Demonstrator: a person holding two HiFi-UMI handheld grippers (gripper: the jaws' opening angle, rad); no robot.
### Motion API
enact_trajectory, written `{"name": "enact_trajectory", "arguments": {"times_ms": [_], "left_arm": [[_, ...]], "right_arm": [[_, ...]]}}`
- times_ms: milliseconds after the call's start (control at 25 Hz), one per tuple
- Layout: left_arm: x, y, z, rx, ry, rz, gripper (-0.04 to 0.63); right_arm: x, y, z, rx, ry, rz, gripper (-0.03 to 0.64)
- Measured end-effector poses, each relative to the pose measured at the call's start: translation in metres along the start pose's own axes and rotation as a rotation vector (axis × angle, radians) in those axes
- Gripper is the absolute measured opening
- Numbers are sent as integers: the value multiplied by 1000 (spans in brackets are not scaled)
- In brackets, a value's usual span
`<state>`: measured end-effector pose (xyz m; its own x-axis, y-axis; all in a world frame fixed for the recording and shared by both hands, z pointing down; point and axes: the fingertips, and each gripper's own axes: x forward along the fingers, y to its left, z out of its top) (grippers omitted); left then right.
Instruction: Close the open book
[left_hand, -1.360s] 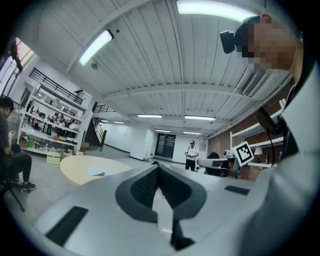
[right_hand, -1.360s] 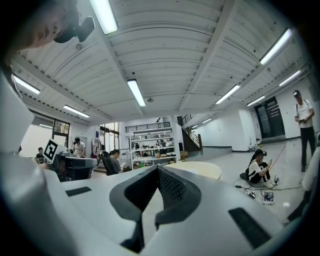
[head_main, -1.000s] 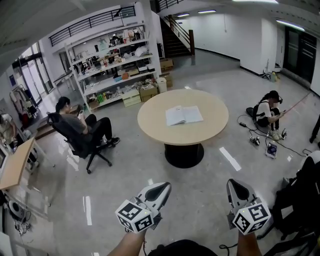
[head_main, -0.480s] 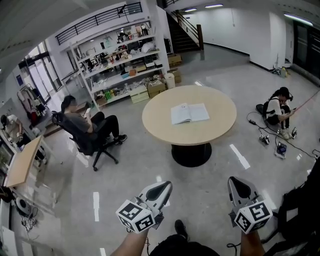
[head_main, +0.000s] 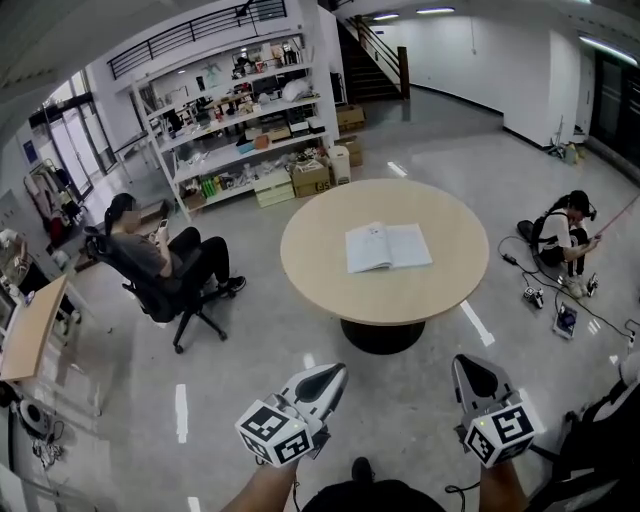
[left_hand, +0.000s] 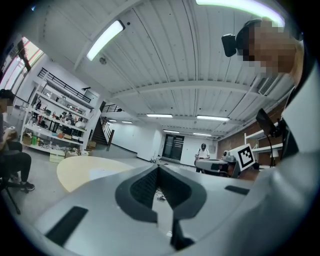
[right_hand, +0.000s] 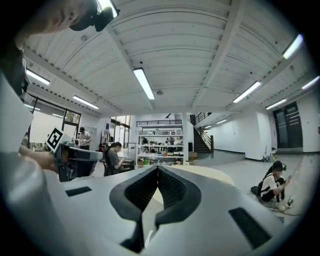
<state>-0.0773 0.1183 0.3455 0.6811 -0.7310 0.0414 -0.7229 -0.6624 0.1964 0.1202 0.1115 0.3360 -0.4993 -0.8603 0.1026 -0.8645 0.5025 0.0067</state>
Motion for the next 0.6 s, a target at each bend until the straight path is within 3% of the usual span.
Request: {"name": "enact_trajectory", "arguments": {"times_ms": [240, 600], "left_arm": [[40, 71, 13, -19, 2, 1, -11], [96, 146, 15, -47, 20, 31, -11]], "right_arm": [[84, -15, 6, -28, 36, -12, -8], [182, -40, 8, -74, 75, 47, -2]]}}
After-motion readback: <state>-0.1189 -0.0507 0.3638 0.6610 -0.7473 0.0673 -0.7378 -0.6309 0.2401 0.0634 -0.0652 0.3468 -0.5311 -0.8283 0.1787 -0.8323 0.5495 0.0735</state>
